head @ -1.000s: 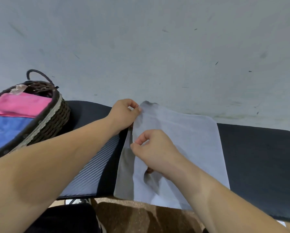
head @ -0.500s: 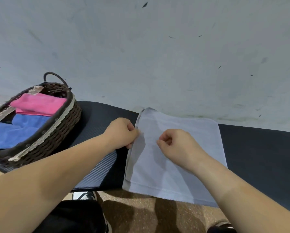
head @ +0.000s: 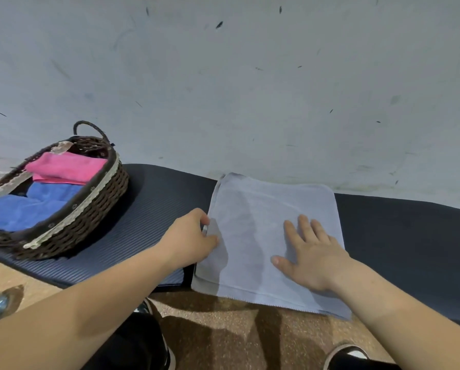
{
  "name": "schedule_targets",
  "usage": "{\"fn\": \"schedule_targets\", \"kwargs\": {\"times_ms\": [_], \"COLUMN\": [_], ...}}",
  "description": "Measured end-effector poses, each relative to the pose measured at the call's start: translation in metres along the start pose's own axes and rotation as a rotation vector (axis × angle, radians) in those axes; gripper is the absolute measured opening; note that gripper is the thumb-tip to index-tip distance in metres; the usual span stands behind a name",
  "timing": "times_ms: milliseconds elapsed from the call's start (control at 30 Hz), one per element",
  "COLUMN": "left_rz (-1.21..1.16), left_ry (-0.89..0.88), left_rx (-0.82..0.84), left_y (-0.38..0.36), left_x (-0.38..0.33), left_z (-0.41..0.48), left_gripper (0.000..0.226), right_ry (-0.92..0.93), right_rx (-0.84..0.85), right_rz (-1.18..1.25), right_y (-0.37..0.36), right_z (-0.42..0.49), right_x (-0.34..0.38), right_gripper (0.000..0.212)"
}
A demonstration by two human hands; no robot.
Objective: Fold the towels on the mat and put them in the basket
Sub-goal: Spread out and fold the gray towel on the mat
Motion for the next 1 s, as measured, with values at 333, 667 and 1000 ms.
{"fn": "schedule_targets", "kwargs": {"times_ms": [333,667,1000], "left_rz": [0.076,0.176,0.184], "left_ry": [-0.073,-0.028,-0.039], "left_rx": [-0.045,0.028,-0.044], "left_y": [0.002,0.012,0.016], "left_x": [-0.008,0.016,0.034], "left_z": [0.004,-0.010,-0.015], "left_gripper": [0.033,0.014,0.019], "right_ry": [-0.128,0.146,-0.139], "right_rx": [-0.069,-0.475,-0.656], "right_rz": [-0.099,0.276,0.483], "right_y": [0.016,0.019,0.056], "right_z": [-0.045,0.042,0.126], "right_x": [0.011,-0.028,-0.005], "right_gripper": [0.069,0.044,0.028]}}
Point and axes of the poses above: each hand's wrist, its own z-axis towards the middle knuckle, its own y-axis out of the back of the hand, x = y × z, the point moved 2 cm from there along z, towards the middle knuckle, and after that the axes turned 1 degree about x, right-handed, at the moved point
